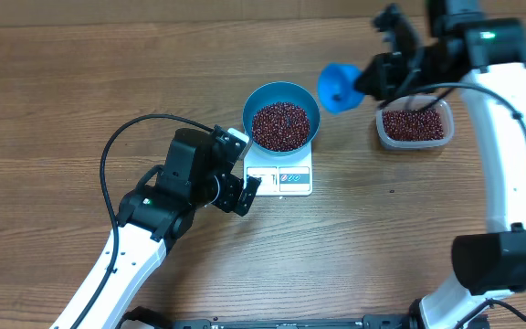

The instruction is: Scoop item into bowl and weigh 150g on scale

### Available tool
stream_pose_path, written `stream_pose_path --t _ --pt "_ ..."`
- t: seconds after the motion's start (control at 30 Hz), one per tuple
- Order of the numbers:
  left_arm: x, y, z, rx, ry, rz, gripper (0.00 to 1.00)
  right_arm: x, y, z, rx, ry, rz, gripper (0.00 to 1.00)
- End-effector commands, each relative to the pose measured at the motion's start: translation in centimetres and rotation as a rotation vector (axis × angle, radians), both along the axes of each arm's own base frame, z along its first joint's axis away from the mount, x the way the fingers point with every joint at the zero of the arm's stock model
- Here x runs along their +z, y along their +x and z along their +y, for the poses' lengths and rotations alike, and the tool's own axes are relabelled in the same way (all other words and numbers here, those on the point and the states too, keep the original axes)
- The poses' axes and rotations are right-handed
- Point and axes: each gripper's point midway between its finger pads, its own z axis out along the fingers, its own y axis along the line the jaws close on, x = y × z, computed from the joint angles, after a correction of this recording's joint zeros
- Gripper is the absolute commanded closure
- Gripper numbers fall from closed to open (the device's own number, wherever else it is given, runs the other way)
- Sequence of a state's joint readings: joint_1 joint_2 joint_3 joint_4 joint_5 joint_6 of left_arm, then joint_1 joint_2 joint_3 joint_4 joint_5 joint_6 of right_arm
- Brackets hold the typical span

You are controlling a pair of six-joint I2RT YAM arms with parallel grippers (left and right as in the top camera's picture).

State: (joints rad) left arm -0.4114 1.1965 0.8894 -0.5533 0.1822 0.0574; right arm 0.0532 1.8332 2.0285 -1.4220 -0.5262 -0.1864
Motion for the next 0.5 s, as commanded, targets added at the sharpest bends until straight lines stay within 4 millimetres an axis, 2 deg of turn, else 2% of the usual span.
stream_pose_path --t 0.0,0.17,0.2,0.23,0.3,0.37,0.47 --pt "-0.2 0.1 0.2 0.017 0.0 0.009 0.0 3.0 0.0 -3.9 -0.077 0.048 -0.069 0.96" --pt "-0.2 0.1 0.2 0.017 0.0 0.009 0.0 1.6 -0.1 -10.6 -0.248 -0.06 -0.023 0.96" --pt "-0.2 0.1 0.2 0.017 0.0 0.009 0.0 1.2 -0.2 -11.8 -0.284 -0.104 -0.012 0.96" --pt "-0.2 0.1 0.2 0.017 0.001 0.01 0.01 0.5 -0.2 -14.0 -0.371 -0.197 0.014 0.96" --pt "-0.2 0.1 0.2 0.017 0.001 0.01 0.0 0.0 -0.4 -16.1 -0.462 -0.311 0.036 0.96" --pt "-0.2 0.1 0.2 0.017 0.001 0.01 0.0 -0.3 -0.6 -17.3 -0.525 -0.431 0.047 0.96" --pt "-0.2 0.1 0.2 0.017 0.0 0.009 0.0 -0.1 -0.8 -17.3 -0.573 -0.584 0.039 0.96"
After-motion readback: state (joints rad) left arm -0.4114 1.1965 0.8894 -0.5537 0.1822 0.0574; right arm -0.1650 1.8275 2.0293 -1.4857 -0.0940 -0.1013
